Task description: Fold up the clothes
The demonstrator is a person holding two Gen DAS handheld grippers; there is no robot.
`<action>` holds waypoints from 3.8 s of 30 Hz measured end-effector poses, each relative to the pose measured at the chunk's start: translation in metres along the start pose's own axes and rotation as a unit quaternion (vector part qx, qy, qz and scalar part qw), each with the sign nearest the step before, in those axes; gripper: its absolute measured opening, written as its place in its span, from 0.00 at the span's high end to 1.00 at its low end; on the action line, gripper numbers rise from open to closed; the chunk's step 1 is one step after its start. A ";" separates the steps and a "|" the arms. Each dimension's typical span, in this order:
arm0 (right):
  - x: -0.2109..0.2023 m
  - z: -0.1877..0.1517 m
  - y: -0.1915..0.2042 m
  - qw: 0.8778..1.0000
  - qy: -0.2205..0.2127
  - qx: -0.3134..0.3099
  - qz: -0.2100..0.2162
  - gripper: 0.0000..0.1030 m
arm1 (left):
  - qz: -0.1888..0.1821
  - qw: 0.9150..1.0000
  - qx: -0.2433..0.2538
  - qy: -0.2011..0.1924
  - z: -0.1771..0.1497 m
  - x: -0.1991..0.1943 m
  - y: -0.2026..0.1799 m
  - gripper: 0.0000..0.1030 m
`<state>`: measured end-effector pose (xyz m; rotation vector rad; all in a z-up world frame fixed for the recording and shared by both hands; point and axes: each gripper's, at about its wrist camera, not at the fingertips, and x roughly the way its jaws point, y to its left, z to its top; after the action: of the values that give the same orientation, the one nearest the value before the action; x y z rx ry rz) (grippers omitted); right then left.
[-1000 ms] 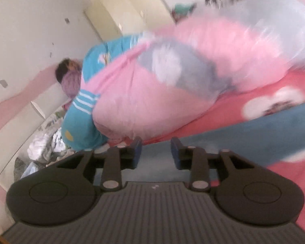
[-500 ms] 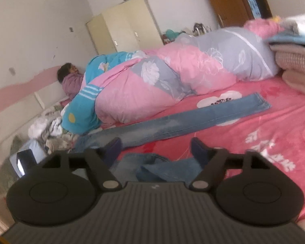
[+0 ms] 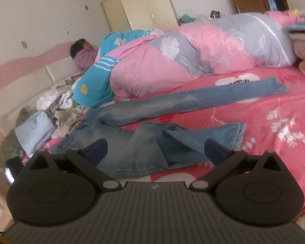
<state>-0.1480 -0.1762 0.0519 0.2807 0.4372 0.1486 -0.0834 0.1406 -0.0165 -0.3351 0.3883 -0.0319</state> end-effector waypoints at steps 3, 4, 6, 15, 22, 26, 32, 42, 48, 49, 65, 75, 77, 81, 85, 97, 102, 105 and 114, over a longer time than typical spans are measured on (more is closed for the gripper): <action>0.014 -0.003 0.020 0.999 -0.008 -0.044 0.001 0.01 | 0.003 1.000 -0.022 -0.008 0.017 -0.015 0.024 0.26; 0.019 -0.004 0.026 0.998 -0.011 -0.059 0.010 0.01 | 0.009 0.999 -0.028 -0.015 0.025 -0.019 0.034 0.26; 0.030 -0.007 0.039 0.995 -0.016 -0.086 0.042 0.01 | 0.039 0.998 -0.040 -0.021 0.046 -0.020 0.061 0.26; 0.097 -0.016 0.114 0.966 -0.001 -0.194 0.172 0.01 | 0.126 0.985 -0.113 0.039 0.124 0.030 0.196 0.27; 0.155 -0.037 0.185 0.929 0.020 -0.305 0.211 0.02 | 0.098 0.982 -0.138 0.084 0.136 0.086 0.233 0.45; 0.178 -0.052 0.219 0.904 0.015 -0.369 0.216 0.06 | 0.075 0.981 -0.150 0.093 0.137 0.104 0.244 0.62; 0.201 -0.075 0.252 0.864 0.009 -0.452 0.222 0.27 | 0.072 0.978 -0.163 0.108 0.129 0.114 0.257 0.78; 0.230 -0.093 0.282 0.819 0.008 -0.534 0.210 0.55 | 0.050 0.980 -0.161 0.103 0.129 0.111 0.253 0.67; 0.236 -0.101 0.280 0.815 0.018 -0.541 0.206 0.69 | 0.066 0.981 -0.156 0.099 0.126 0.118 0.252 0.76; 0.236 -0.102 0.280 0.814 0.018 -0.543 0.204 0.71 | 0.068 0.980 -0.158 0.097 0.126 0.119 0.252 0.79; 0.233 -0.078 0.266 0.836 0.057 -0.472 0.275 0.98 | 0.062 0.974 -0.216 0.037 0.133 0.111 0.271 0.89; 0.254 -0.085 0.254 0.846 0.104 -0.418 0.315 0.98 | 0.085 0.977 -0.192 0.046 0.127 0.116 0.271 0.89; 0.254 -0.085 0.252 0.850 0.105 -0.407 0.318 0.98 | 0.087 0.977 -0.189 0.046 0.127 0.116 0.270 0.89; 0.255 -0.082 0.248 0.855 0.120 -0.383 0.328 0.94 | 0.088 0.979 -0.178 0.045 0.126 0.115 0.268 0.88; 0.257 -0.073 0.236 0.867 0.141 -0.333 0.344 0.87 | 0.094 0.982 -0.155 0.045 0.124 0.112 0.264 0.86; 0.271 0.007 0.225 0.898 0.166 -0.195 0.357 0.52 | 0.098 0.980 -0.170 0.043 0.122 0.106 0.269 0.70; 0.323 0.039 0.281 0.883 0.160 -0.246 0.366 0.44 | 0.089 0.979 -0.179 0.044 0.119 0.106 0.274 0.74; 0.372 0.042 0.318 0.873 0.170 -0.292 0.352 0.45 | 0.075 0.975 -0.203 0.049 0.118 0.107 0.278 0.90; 0.465 0.005 0.363 0.836 0.240 -0.384 0.309 0.56 | 0.092 0.981 -0.164 0.052 0.112 0.105 0.274 1.00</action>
<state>0.2408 0.2611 -0.0196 -0.4422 0.7345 1.0263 0.0470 0.4245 -0.0465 -0.6234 0.5275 0.1978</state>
